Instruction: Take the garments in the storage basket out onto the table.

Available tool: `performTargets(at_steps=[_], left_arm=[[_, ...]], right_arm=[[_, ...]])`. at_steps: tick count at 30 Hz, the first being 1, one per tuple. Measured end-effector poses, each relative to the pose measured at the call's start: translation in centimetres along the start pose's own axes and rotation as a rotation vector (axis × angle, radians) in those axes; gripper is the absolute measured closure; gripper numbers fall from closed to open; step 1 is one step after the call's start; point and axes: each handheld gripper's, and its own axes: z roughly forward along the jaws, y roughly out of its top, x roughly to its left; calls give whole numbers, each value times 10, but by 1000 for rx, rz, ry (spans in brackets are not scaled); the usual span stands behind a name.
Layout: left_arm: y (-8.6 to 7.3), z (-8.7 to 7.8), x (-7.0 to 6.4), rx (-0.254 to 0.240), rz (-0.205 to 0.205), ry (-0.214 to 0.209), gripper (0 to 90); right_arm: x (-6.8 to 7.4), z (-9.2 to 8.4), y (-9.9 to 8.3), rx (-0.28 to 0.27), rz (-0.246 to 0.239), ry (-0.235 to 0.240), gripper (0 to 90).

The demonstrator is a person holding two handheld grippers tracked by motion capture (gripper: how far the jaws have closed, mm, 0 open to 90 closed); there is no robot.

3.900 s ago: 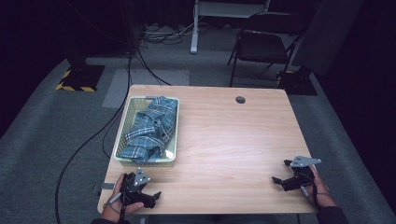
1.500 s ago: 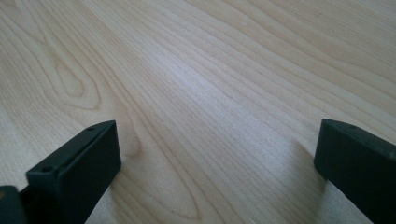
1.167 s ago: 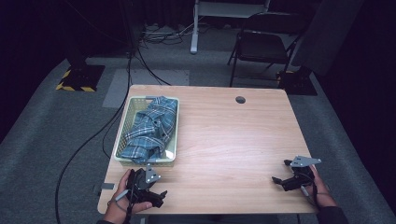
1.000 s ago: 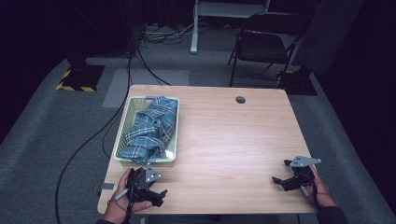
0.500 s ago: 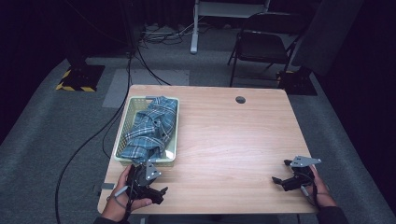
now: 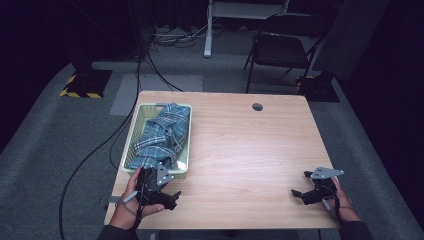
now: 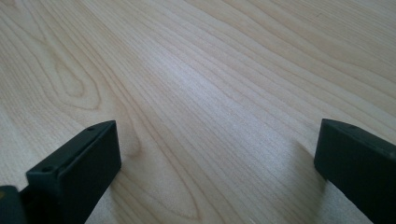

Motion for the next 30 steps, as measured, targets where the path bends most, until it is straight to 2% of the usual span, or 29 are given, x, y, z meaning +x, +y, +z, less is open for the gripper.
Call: performTargets(at_steps=[30], left_arm=[[31,-9,25,-52,-12,41,34]], right_arm=[[0,0,0,0,0,0,4]])
